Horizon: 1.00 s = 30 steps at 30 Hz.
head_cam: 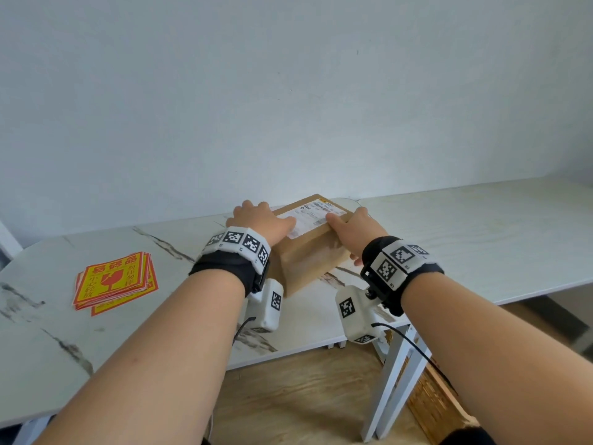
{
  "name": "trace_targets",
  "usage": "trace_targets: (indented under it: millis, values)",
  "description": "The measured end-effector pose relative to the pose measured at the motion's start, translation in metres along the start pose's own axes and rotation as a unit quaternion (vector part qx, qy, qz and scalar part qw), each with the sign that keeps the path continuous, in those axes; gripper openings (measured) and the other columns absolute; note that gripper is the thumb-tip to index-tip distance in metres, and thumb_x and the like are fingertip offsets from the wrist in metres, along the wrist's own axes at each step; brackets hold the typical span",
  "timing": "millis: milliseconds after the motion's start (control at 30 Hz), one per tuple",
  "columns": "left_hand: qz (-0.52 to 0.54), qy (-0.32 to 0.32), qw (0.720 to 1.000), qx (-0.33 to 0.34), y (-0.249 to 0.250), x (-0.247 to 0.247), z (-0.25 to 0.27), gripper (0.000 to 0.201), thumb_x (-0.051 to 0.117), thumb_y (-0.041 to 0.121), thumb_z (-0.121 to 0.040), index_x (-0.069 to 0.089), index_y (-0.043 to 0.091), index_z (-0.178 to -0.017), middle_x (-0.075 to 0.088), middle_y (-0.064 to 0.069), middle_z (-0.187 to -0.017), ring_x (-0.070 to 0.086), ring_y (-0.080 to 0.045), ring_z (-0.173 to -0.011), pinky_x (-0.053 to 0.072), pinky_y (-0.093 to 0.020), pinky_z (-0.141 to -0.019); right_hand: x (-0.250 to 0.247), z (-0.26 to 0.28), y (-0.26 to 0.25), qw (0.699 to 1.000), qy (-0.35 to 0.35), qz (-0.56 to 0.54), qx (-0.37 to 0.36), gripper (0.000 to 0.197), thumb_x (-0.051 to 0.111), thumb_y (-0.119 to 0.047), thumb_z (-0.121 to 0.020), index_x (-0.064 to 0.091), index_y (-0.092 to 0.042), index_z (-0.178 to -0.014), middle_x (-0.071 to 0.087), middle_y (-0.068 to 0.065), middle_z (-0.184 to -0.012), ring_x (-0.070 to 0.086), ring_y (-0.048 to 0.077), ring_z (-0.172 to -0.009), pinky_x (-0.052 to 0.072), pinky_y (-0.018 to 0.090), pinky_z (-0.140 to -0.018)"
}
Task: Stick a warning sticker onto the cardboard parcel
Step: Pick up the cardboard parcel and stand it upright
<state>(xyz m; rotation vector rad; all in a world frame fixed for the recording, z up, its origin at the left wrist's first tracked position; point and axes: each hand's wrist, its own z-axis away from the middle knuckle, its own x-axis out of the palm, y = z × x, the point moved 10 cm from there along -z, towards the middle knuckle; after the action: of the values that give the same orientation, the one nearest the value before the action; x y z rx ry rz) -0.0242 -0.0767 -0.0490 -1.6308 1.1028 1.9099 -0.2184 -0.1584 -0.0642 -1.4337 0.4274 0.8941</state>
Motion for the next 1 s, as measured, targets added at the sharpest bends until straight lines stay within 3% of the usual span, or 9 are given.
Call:
trace_targets:
  millis: [133,300,400,467,567,700,800,900,1000]
  values:
    - [0.061,-0.036,0.997,0.014,0.008,0.008,-0.003,0.059,0.05,0.059,-0.083,0.064,0.011,-0.113,0.065,-0.008,-0.102,0.062,-0.028,-0.091,0.045,-0.029,-0.072,-0.003,-0.006,-0.005,1.0,0.01,-0.008,-0.014,0.065,0.045,-0.051,-0.092,0.034,-0.005,-0.136,0.062,0.012,-0.11,0.065,0.032,-0.095,0.056,0.044,-0.085]
    - [0.124,-0.075,0.989,0.017,0.018,0.021,0.001,0.039,0.043,0.042,-0.092,0.062,0.009,-0.099,0.062,-0.01,-0.098,0.058,-0.026,-0.087,0.04,-0.028,-0.068,0.009,-0.006,-0.007,0.998,-0.05,0.008,-0.024,0.061,0.035,-0.053,-0.092,0.038,-0.015,-0.139,0.065,0.01,-0.113,0.068,0.03,-0.091,0.057,0.047,-0.086]
    - [0.17,-0.064,0.983,0.016,0.018,0.019,0.001,0.03,0.049,0.04,-0.087,0.056,0.014,-0.074,0.059,-0.005,-0.08,0.056,-0.024,-0.074,0.036,-0.027,-0.057,0.004,-0.009,-0.016,0.998,-0.037,0.002,-0.049,0.053,0.036,-0.046,-0.096,0.052,-0.009,-0.129,0.067,0.011,-0.111,0.067,0.029,-0.094,0.057,0.045,-0.087]
    - [0.208,-0.048,0.977,0.015,0.019,0.011,0.001,0.027,0.052,0.036,-0.085,0.053,0.014,-0.07,0.055,-0.003,-0.072,0.053,-0.023,-0.069,0.034,-0.026,-0.055,-0.006,-0.012,-0.024,0.997,-0.005,-0.015,-0.069,0.048,0.039,-0.043,-0.095,0.056,-0.008,-0.123,0.066,0.011,-0.114,0.065,0.027,-0.095,0.057,0.041,-0.085]
    - [0.236,-0.01,0.971,0.03,0.024,-0.004,0.003,0.02,0.054,0.031,-0.081,0.061,0.015,-0.09,0.065,-0.001,-0.085,0.061,-0.023,-0.077,0.043,-0.025,-0.059,-0.02,-0.012,-0.037,0.993,0.053,-0.037,-0.097,0.051,0.044,-0.043,-0.093,0.048,-0.011,-0.132,0.049,0.011,-0.127,0.06,0.028,-0.102,0.053,0.039,-0.085]
    - [0.241,0.047,0.968,0.042,0.025,-0.017,0.009,0.047,0.058,0.027,-0.08,0.049,0.018,-0.126,0.068,-0.001,-0.11,0.066,-0.026,-0.098,0.053,-0.032,-0.078,-0.029,-0.01,-0.05,0.982,0.091,-0.075,-0.145,0.048,0.05,-0.03,-0.091,0.041,-0.016,-0.137,0.048,0.009,-0.127,0.06,0.03,-0.103,0.053,0.044,-0.089]
    - [0.221,0.065,0.971,0.07,0.031,-0.016,0.012,0.049,0.057,0.021,-0.085,0.041,0.016,-0.131,0.068,-0.004,-0.116,0.066,-0.028,-0.101,0.054,-0.034,-0.079,-0.024,-0.012,-0.046,0.983,0.084,-0.088,-0.138,0.045,0.052,-0.019,-0.09,0.041,-0.013,-0.133,0.053,0.01,-0.126,0.061,0.03,-0.103,0.053,0.042,-0.085]
    - [0.208,0.009,0.975,0.073,0.035,0.002,0.011,0.049,0.054,0.018,-0.089,0.035,0.013,-0.133,0.066,-0.008,-0.12,0.066,-0.03,-0.102,0.056,-0.039,-0.082,-0.008,-0.016,-0.033,0.991,0.049,-0.086,-0.095,0.041,0.053,-0.019,-0.091,0.04,-0.009,-0.129,0.058,0.011,-0.125,0.062,0.03,-0.105,0.05,0.037,-0.078]
    - [0.198,0.0,0.978,0.069,0.033,0.005,0.008,0.05,0.051,0.016,-0.091,0.034,0.012,-0.138,0.063,-0.01,-0.124,0.065,-0.03,-0.104,0.055,-0.039,-0.084,-0.003,-0.015,-0.03,0.991,0.053,-0.092,-0.086,0.045,0.056,-0.021,-0.09,0.04,-0.009,-0.13,0.057,0.012,-0.127,0.061,0.032,-0.109,0.052,0.041,-0.086]
